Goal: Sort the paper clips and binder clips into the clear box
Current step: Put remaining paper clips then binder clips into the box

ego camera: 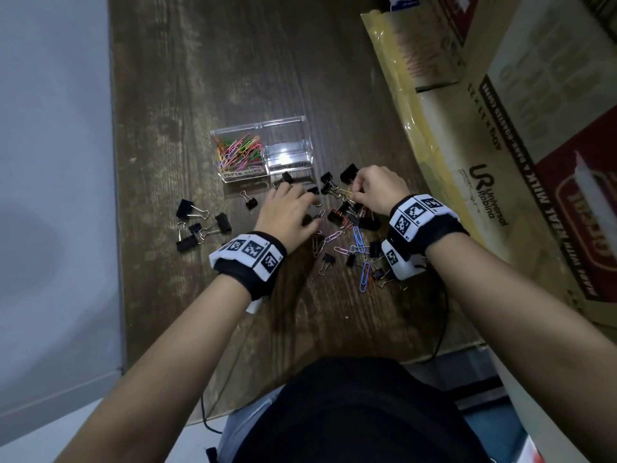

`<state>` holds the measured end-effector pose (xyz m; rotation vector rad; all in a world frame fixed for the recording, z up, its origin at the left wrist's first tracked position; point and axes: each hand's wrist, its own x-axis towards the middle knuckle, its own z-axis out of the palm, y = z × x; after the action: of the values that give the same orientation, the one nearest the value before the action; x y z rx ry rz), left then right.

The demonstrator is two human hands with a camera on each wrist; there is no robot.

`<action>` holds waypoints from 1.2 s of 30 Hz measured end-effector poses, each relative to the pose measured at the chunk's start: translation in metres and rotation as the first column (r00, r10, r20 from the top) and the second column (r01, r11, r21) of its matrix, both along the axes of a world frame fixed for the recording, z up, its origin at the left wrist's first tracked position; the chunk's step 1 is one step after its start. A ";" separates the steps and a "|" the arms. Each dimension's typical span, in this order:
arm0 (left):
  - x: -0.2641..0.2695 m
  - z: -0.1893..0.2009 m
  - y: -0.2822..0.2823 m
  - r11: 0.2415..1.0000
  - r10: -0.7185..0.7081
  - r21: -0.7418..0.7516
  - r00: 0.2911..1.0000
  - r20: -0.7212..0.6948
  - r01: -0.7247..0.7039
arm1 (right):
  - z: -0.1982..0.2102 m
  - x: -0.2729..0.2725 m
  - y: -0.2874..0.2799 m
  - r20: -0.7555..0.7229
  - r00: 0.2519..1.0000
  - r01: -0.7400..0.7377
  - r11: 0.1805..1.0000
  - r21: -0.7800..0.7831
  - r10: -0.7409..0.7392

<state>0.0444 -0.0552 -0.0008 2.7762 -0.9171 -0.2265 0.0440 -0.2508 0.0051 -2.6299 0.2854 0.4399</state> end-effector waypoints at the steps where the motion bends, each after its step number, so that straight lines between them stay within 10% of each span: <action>1: 0.000 0.000 -0.007 0.998 0.002 0.058 1.000 0.025 -0.003 | 0.000 -0.001 -0.002 0.022 1.000 0.021 0.999 0.027 -0.021; 6: 0.002 -0.005 -0.027 0.981 0.073 0.177 0.997 0.002 -0.073 | 0.002 -0.014 -0.010 0.094 0.966 0.207 0.940 0.272 -0.240; 11: -0.002 -0.010 -0.029 0.982 0.059 0.179 0.998 -0.015 -0.055 | 0.001 -0.035 -0.024 -0.045 0.891 0.382 0.696 0.608 -0.451; 17: -0.002 0.005 -0.007 0.936 0.114 -0.276 0.929 -0.351 -0.220 | 0.002 -0.048 -0.032 -0.149 0.860 0.462 0.622 0.632 -0.488; 23: -0.001 0.006 0.000 0.767 0.210 -0.321 0.689 -0.694 -0.556 | 0.000 -0.033 -0.019 -0.040 0.983 0.182 0.970 0.161 -0.178; 28: -0.002 -0.004 0.007 0.986 0.118 -0.080 0.948 -0.297 -0.148 | 0.000 -0.024 -0.005 -0.075 0.982 0.168 0.984 -0.059 -0.173; 36: -0.004 -0.008 0.009 1.000 0.009 0.000 0.985 -0.171 -0.009 | -0.002 -0.035 -0.023 -0.126 0.902 0.423 0.903 0.079 -0.412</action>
<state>0.0405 -0.0459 -0.0084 2.7087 -0.8617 -0.4547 0.0090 -0.2736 0.0026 -2.3549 0.8210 0.4322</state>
